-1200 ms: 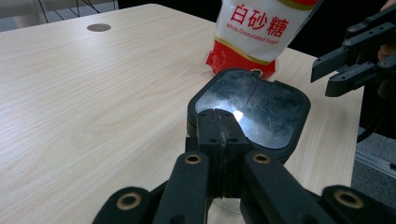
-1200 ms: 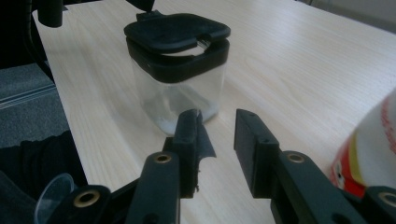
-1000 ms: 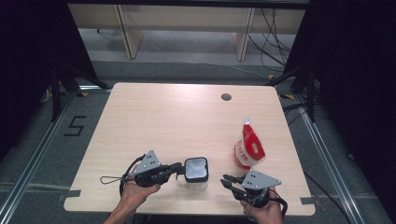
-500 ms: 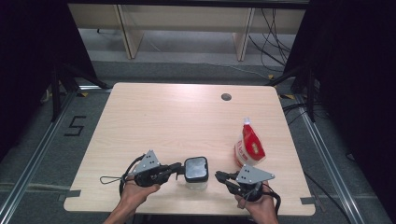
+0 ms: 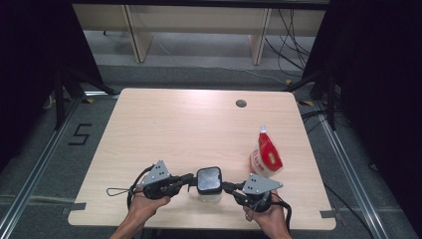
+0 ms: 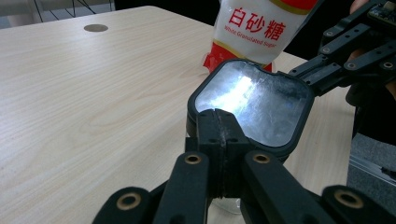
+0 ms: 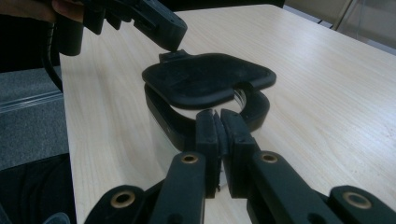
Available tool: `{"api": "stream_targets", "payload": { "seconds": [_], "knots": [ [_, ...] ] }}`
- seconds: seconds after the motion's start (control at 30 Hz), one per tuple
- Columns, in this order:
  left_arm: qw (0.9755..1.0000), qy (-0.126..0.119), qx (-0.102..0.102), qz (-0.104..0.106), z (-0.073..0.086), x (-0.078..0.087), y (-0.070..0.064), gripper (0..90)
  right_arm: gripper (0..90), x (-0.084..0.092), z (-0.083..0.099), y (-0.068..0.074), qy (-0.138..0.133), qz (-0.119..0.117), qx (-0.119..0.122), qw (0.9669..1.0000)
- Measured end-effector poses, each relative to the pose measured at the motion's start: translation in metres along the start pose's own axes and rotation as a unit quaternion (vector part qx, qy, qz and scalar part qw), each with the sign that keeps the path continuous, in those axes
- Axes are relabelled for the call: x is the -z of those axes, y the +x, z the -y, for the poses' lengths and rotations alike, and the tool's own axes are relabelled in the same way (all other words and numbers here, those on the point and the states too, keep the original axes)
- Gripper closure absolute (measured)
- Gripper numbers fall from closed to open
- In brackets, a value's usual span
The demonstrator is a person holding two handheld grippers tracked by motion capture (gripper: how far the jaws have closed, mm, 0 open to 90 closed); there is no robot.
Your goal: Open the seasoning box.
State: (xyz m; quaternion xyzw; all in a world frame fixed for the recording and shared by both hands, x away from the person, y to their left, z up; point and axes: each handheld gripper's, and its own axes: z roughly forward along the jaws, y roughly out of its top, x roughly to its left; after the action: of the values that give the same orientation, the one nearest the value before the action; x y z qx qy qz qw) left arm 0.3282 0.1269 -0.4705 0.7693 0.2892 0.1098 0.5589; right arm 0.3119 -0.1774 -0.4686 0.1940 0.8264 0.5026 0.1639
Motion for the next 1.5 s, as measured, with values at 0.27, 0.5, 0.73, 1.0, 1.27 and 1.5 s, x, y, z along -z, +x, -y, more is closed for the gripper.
{"api": "stream_targets", "payload": {
  "seconds": [0.27, 0.5, 0.73, 1.0, 1.27, 1.5],
  "knots": [
    [0.9999, -0.006, -0.004, 0.01, 0.0, 0.008, 0.004, 74.8, 87.1, -0.001, -0.005, -0.002, -0.001, 0.0, 0.006, 1.0],
    [0.9966, 0.045, -0.066, 0.017, 0.015, 0.008, 0.011, 56.6, 87.1, -0.001, -0.014, -0.001, -0.01, -0.002, 0.012, 0.9999],
    [0.9942, 0.072, -0.079, 0.013, 0.028, -0.008, 0.017, 55.3, 87.1, -0.004, -0.022, 0.0, -0.015, -0.004, 0.017, 0.9997],
    [0.9926, 0.075, -0.089, 0.033, 0.032, -0.019, 0.017, 67.9, 87.1, -0.015, -0.035, 0.003, -0.025, -0.015, 0.032, 0.9991],
    [0.9919, 0.069, -0.103, 0.03, 0.033, -0.02, 0.016, 73.4, 87.1, -0.021, -0.042, 0.005, -0.031, -0.016, 0.03, 0.999],
    [0.9923, 0.071, -0.1, 0.019, 0.034, -0.02, 0.013, 73.7, 87.1, -0.032, -0.055, 0.011, -0.035, -0.028, 0.035, 0.9984]
  ]
}}
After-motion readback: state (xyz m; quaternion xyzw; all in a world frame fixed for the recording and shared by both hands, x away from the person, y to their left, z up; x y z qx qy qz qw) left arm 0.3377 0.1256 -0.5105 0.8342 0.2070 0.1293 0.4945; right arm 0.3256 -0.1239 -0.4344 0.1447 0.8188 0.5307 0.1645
